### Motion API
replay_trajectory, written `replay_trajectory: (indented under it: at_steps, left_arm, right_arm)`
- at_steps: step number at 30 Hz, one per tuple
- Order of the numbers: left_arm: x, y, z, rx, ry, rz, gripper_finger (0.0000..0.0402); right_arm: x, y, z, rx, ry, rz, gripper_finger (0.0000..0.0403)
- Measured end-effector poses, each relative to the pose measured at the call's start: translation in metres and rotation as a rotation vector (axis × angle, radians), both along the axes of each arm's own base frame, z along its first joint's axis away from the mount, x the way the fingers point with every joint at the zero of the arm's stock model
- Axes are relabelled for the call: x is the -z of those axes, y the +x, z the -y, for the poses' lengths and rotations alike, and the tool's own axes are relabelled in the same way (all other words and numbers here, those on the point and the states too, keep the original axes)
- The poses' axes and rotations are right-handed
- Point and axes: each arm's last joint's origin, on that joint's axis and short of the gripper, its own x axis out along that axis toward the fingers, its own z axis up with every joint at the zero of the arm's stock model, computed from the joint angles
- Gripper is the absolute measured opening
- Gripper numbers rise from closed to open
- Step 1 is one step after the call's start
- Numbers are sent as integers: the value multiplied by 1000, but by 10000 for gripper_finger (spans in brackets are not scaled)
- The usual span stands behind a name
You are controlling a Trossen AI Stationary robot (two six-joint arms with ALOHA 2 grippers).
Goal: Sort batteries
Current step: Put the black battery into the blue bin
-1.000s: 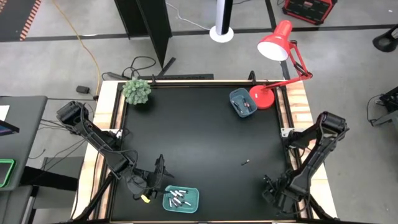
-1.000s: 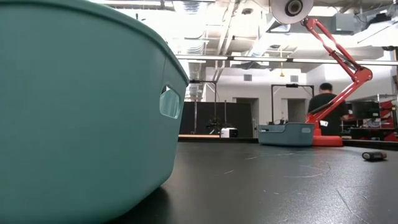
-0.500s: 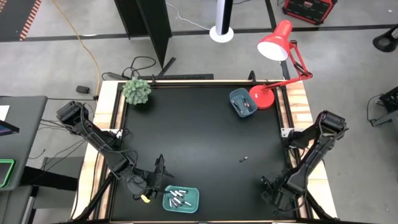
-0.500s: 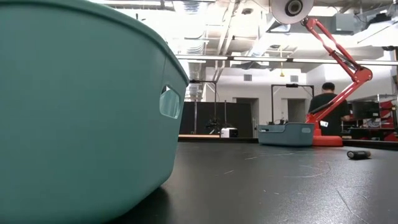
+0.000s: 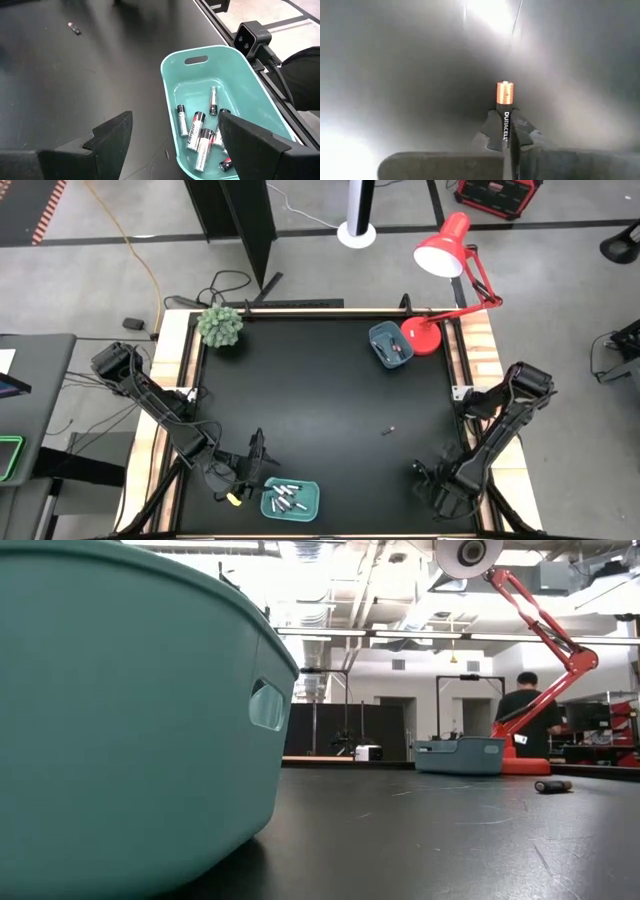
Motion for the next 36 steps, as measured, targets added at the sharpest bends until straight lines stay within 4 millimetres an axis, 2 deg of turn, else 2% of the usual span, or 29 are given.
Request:
replay_trajectory:
  at_steps: [7, 11, 15, 19, 23, 29, 33, 36]
  left_arm:
    - [0, 0, 0, 0, -1, 1, 292]
    - [0, 0, 0, 0, -1, 1, 292]
    - [0, 0, 0, 0, -1, 1, 292]
    - [0, 0, 0, 0, 0, 1, 292]
    - [0, 0, 0, 0, 0, 0, 292]
    - [0, 0, 0, 0, -2, 3, 292]
    - [-2, 1, 1, 0, -17, 19, 292]
    - [-2, 1, 1, 0, -19, 20, 292]
  right_arm:
    - [-19, 14, 4, -13, -198, 209, 3]
    - [-35, 33, 12, -41, -331, 310, 3]
    - [-57, 53, 15, -197, -498, 435, 3]
    - [-77, 66, 14, -406, -603, 457, 3]
    - [-95, 72, 24, -447, -622, 475, 3]
    - [-106, 92, 76, -166, -644, 453, 3]
    - [-104, 104, 135, 79, -688, 314, 3]
    - [-102, 106, 185, 258, -671, 159, 3]
